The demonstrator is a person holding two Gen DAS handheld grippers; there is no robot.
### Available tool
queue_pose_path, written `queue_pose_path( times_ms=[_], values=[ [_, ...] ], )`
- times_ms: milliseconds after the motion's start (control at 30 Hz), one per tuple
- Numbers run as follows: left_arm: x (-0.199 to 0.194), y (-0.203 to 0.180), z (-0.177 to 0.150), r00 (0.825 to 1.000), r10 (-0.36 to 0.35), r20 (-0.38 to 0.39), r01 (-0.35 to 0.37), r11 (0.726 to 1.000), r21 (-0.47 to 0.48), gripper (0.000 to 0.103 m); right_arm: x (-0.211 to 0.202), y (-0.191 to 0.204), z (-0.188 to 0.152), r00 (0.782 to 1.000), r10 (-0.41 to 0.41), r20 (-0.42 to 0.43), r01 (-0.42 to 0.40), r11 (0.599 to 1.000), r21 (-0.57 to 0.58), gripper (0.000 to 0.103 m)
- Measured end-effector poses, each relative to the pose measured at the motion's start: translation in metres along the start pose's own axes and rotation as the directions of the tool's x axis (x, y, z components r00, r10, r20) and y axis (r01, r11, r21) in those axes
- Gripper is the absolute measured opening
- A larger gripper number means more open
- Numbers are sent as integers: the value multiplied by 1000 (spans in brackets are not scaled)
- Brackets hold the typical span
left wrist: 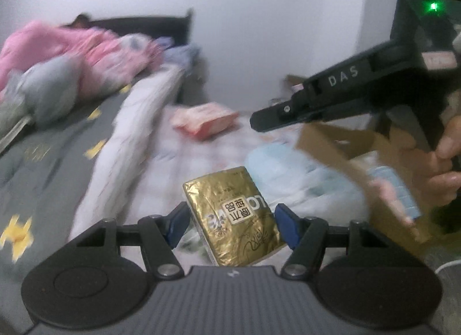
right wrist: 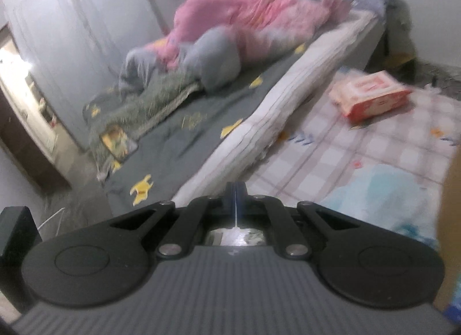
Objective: Organize soft objects
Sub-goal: 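Lift the gold box with the left tool while the right tool lifts the scrunchie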
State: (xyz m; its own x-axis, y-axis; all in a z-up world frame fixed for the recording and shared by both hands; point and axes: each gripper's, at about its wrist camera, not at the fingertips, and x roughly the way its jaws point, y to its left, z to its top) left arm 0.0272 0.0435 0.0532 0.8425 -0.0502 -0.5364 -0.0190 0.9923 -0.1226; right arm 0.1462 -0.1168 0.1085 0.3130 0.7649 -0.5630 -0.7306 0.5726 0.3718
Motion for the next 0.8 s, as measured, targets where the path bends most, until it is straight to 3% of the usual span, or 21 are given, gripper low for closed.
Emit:
queue_pose_path(
  times_ms=[200, 333, 367, 467, 567, 700, 800],
  values=[
    [2, -44, 11, 987, -158, -9, 159, 987, 41, 66, -78, -24, -21, 995, -81, 60, 77, 995, 69, 3],
    [8, -57, 1, 981, -187, -45, 189, 981, 48, 66, -93, -32, -32, 993, -109, 47, 106, 992, 68, 6],
    [11, -55, -2, 981, -183, -58, 186, 982, 42, 66, -88, -33, -31, 994, -108, 30, 106, 993, 58, 15],
    [16, -37, -18, 987, -132, -94, 134, 991, 10, 66, -49, -25, -20, 997, -69, -41, 69, 998, -2, 38],
    [20, 2, -36, 989, -33, -146, 24, 998, -62, 66, 10, -7, -6, 990, -23, -142, 9, 995, -101, 53],
    [22, 53, -55, 976, 78, -205, -108, 985, -138, 66, 103, 10, -2, 951, -54, -304, -21, 971, -239, 69],
    [20, 82, -62, 965, 143, -222, -183, 969, -169, 66, 167, 15, -5, 913, -113, -392, -13, 952, -306, 70]
  ],
)
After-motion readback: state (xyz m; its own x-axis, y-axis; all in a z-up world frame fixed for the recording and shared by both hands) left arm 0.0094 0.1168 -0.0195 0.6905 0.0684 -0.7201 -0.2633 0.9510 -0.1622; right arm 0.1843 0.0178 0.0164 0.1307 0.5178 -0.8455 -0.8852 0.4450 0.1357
